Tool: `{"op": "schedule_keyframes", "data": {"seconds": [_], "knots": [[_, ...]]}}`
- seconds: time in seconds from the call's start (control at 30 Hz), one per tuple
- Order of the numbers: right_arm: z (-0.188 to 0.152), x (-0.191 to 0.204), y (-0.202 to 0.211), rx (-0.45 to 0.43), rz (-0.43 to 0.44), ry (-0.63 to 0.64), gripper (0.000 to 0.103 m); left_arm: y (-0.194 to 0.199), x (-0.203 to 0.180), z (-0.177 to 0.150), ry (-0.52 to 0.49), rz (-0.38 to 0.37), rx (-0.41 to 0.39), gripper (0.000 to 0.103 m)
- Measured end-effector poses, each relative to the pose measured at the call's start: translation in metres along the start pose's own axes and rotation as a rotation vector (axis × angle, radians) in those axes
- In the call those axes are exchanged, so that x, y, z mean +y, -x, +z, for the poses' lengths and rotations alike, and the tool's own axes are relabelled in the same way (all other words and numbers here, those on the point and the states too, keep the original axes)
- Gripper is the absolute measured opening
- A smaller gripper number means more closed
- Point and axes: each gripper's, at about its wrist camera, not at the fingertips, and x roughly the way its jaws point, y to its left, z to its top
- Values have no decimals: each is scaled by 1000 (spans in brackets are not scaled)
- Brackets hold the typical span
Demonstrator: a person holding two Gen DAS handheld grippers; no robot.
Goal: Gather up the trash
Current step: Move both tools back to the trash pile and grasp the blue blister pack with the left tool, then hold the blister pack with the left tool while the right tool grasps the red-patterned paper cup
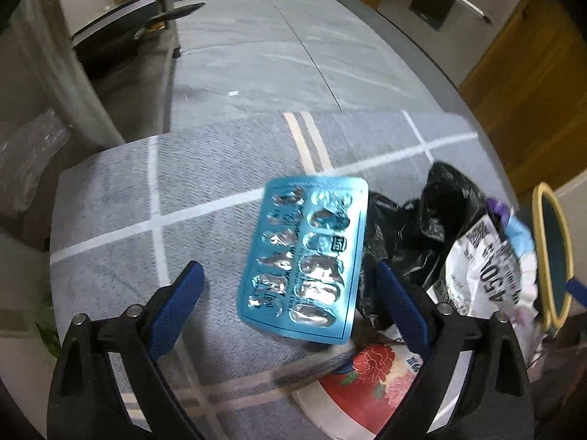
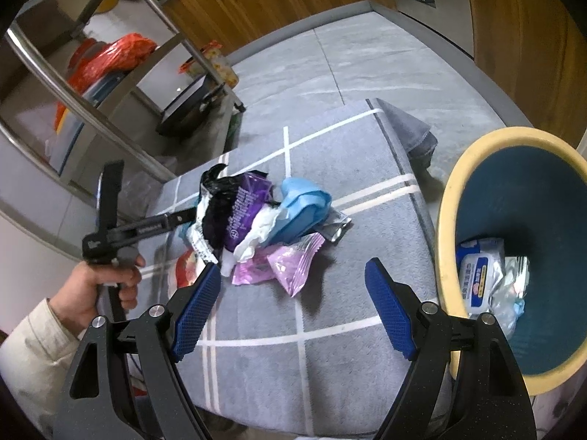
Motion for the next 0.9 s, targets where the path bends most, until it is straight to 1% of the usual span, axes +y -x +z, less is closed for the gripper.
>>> {"op": "schedule_keyframes", "data": {"seconds": [0.03,0.1,0.13,0.17,0.2,0.33,0.47,0.57,0.63,0.7,0.77,0.83,0.9], "knots": [[0,0,-1,2,1,-1,81,-3,-1,-2,-5,-10,8,80],[0,1,-3,6,4,4,81,-5,-1,-6,1,-32,20,74],[0,3,-4,8,7,7,81,-5,-1,-8,-2,-25,14,70],[0,4,-5,9,9,10,81,-4,0,-9,-5,-24,12,69],[-1,5,-5,9,11,13,81,-4,1,-10,-4,-33,18,65],[-1,9,-4,6,18,18,81,1,8,-17,6,-36,14,64],[-2,9,-3,3,23,13,81,12,22,-26,60,-69,0,64],[-2,13,-3,3,28,13,81,23,29,-33,91,-65,-25,64],[-3,14,-4,4,34,16,81,30,36,-38,122,-79,-33,64],[-4,18,-6,9,40,21,81,35,39,-44,145,-99,-31,64],[-7,23,-10,21,47,29,81,40,39,-51,146,-101,-27,64],[-12,29,-16,40,60,39,81,43,39,-61,153,-110,-14,64],[-19,38,-24,64,79,56,81,46,42,-69,180,-134,-1,64]]}}
